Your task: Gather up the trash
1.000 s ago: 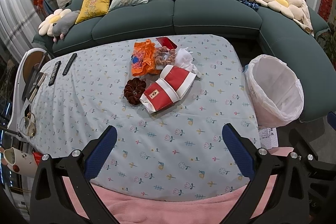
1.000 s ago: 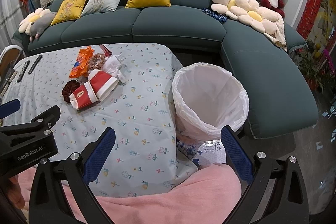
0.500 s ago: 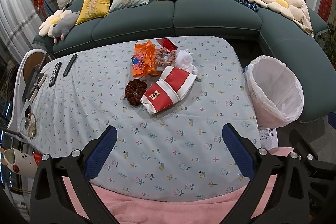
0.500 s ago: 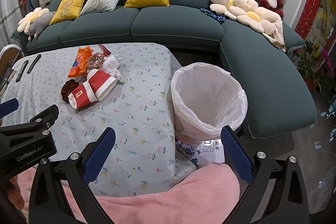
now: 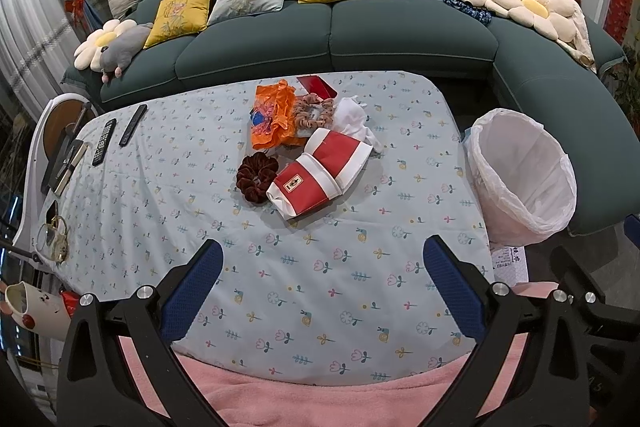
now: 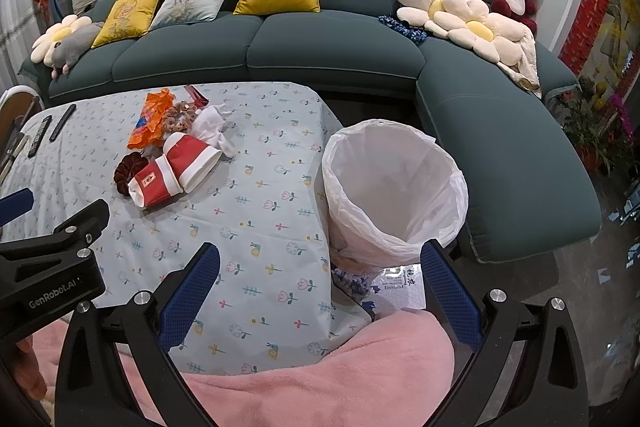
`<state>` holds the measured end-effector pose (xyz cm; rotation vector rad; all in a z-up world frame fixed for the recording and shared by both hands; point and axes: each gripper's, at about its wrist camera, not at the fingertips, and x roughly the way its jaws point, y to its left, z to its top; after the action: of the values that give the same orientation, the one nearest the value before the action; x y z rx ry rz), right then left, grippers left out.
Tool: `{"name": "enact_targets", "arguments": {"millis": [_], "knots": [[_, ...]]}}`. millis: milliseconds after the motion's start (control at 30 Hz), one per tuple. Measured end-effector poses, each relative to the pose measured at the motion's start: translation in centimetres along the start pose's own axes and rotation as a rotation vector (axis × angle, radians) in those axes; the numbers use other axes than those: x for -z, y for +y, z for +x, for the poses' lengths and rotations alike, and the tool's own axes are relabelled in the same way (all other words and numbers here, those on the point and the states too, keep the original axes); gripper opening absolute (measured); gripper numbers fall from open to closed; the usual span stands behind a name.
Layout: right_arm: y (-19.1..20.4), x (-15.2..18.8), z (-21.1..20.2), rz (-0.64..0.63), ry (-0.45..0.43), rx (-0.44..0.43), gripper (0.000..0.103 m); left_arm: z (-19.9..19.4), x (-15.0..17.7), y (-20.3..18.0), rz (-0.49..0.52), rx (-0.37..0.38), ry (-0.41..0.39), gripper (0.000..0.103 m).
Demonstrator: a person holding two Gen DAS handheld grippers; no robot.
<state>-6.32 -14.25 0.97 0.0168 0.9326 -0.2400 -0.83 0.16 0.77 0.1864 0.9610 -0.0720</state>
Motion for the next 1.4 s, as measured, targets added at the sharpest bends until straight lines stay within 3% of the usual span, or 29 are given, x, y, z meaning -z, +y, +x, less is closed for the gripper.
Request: {"name": "enact_targets", "arguments": {"millis": [1400], "knots": [[-1.1, -0.8, -0.7, 0.012, -0.017, 0.034, 0.096, -0.7, 0.3, -0.2, 0.023, 0.023, -0.048, 0.096]]}}
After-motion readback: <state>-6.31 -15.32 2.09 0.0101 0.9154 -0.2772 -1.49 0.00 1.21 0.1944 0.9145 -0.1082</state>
